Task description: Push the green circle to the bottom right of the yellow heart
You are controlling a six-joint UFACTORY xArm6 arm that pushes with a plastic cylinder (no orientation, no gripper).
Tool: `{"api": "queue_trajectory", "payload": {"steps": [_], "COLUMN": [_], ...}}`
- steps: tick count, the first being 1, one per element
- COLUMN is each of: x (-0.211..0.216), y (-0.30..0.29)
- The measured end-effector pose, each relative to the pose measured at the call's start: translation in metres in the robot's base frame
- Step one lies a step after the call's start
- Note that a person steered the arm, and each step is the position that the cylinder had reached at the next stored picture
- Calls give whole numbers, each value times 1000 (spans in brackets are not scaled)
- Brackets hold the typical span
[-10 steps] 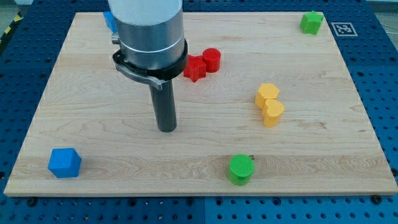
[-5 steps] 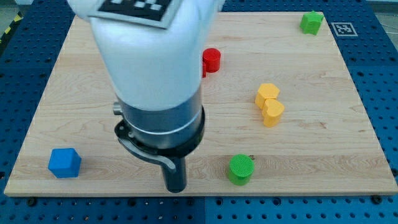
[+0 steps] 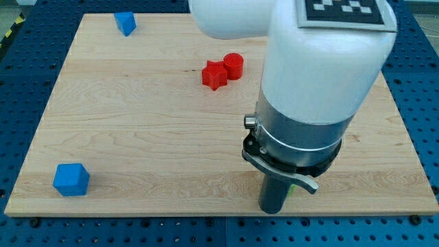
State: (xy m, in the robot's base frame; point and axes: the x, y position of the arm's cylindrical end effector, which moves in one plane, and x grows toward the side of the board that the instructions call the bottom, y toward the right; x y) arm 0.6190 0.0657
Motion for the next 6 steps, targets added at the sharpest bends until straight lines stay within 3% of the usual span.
{"api": "queue_trajectory", "payload": {"steps": [2, 6], "x": [0, 0], "y": [35, -23]}}
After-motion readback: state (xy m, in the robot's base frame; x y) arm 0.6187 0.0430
